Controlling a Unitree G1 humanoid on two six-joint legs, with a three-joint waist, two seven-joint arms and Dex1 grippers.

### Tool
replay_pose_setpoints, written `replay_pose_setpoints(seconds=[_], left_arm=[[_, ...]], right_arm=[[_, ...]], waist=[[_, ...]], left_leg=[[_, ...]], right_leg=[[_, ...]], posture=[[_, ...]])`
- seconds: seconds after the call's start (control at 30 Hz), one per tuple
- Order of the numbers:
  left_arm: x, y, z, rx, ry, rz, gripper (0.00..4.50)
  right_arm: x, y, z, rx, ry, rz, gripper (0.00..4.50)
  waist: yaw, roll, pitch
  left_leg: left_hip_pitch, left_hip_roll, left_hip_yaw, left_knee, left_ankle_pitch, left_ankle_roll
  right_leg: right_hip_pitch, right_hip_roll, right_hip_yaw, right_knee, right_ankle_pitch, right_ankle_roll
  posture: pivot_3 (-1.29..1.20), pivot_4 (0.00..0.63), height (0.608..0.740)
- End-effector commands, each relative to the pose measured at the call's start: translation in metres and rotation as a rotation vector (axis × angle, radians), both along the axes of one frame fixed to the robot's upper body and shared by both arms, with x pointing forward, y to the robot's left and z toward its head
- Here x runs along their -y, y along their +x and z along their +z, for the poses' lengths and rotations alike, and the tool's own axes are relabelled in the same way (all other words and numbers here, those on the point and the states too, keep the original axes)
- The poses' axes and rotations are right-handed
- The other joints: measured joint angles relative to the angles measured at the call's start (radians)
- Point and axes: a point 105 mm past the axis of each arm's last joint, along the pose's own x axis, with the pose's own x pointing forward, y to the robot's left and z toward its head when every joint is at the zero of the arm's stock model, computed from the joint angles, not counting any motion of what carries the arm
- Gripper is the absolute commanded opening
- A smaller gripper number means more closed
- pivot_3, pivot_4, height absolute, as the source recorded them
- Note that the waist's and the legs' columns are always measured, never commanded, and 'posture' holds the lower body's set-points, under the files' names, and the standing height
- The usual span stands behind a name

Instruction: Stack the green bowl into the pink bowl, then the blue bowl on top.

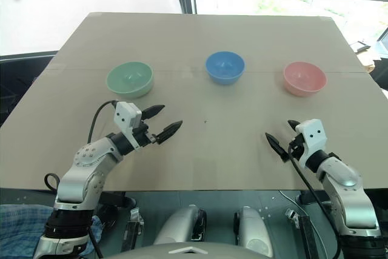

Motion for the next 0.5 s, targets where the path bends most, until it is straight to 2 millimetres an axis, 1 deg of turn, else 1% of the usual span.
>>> replay_pose_setpoints(seconds=[0.03, 0.13, 0.27, 0.37, 0.43, 0.5], left_arm=[[0.015, -0.011, 0.029, 0.053, -0.138, -0.124, 4.5], [0.023, -0.016, 0.038, 0.056, -0.174, -0.184, 4.5], [0.033, -0.02, 0.051, 0.067, -0.226, -0.256, 4.5], [0.039, -0.028, 0.064, 0.078, -0.281, -0.331, 4.5], [0.042, -0.03, 0.069, 0.083, -0.29, -0.352, 4.5], [0.046, -0.032, 0.072, 0.086, -0.282, -0.368, 4.5]], right_arm=[[0.009, 0.013, 0.025, 0.096, -0.196, 0.031, 4.47], [0.023, 0.03, 0.043, 0.124, -0.301, 0.011, 4.47], [0.037, 0.051, 0.058, 0.129, -0.413, 0.002, 4.47], [0.049, 0.074, 0.071, 0.136, -0.484, -0.04, 4.47], [0.053, 0.085, 0.074, 0.124, -0.517, -0.043, 4.47], [0.055, 0.096, 0.072, 0.091, -0.562, -0.028, 4.47]], waist=[[0.0, 0.0, 0.0], [-0.001, 0.0, 0.0], [0.001, 0.0, 0.0], [0.0, 0.0, 0.0], [-0.004, 0.0, 0.0], [-0.003, 0.0, 0.0]], left_leg=[[0.0, 0.0, 0.0, 0.001, 0.0, 0.0], [0.0, 0.0, 0.0, 0.001, 0.0, 0.0], [0.0, 0.0, 0.0, 0.001, 0.002, -0.003], [-0.001, 0.0, 0.0, 0.001, 0.002, -0.003], [-0.001, 0.0, 0.001, 0.002, 0.002, -0.003], [-0.001, 0.0, 0.001, 0.002, 0.002, -0.003]], right_leg=[[0.0, 0.0, 0.0, 0.0, 0.0, 0.0], [0.0, 0.0, 0.0, 0.0, 0.0, 0.0], [0.001, 0.001, -0.001, 0.0, 0.0, 0.0], [0.001, 0.002, -0.001, -0.001, 0.0, 0.0], [0.001, 0.001, 0.0, -0.001, 0.0, 0.0], [0.001, 0.002, 0.0, -0.001, 0.0, 0.0]], posture=[[0.0, 0.15, 0.74], [0.0, 0.15, 0.74], [0.0, 0.15, 0.74], [0.0, 0.15, 0.74], [0.0, 0.15, 0.74], [0.0, 0.15, 0.74]])
